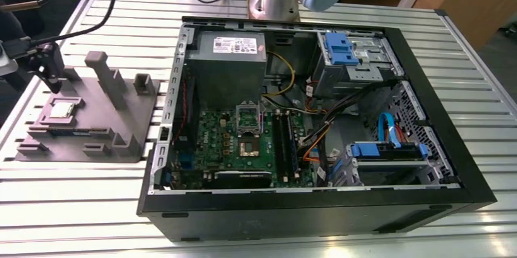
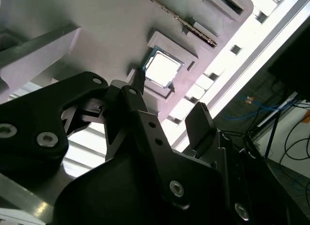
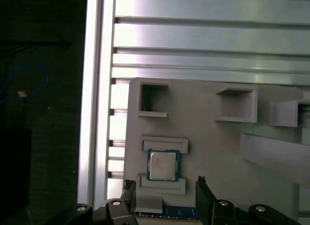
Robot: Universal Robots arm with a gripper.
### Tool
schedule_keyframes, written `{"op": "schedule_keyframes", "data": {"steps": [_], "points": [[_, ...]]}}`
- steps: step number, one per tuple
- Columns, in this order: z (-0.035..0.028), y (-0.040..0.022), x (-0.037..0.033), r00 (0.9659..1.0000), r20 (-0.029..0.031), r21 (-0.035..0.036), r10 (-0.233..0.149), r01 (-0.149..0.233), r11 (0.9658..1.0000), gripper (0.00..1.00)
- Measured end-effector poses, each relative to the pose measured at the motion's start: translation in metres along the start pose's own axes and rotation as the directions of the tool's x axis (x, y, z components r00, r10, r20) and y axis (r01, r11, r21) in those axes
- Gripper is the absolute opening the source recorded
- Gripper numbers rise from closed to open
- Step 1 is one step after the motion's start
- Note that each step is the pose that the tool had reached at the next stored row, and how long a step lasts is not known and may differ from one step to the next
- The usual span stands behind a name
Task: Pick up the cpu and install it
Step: 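Pick up the cpu and move it towards the insertion slot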
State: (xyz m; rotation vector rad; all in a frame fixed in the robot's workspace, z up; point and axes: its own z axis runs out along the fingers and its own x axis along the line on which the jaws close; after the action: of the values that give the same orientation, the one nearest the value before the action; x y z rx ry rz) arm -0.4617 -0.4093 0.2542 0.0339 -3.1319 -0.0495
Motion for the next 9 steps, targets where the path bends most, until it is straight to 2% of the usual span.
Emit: {"op": "schedule_keyframes", "data": {"steps": [6, 9], "points": [[0.0106, -0.0003, -0.0001, 1.0000, 0.0001, -0.0003, 0.000, 0.000, 1.0000, 0.60], [0.0125, -0.0004, -0.0001, 1.0000, -0.0002, -0.0002, 0.000, 0.000, 1.0000, 0.60]]}}
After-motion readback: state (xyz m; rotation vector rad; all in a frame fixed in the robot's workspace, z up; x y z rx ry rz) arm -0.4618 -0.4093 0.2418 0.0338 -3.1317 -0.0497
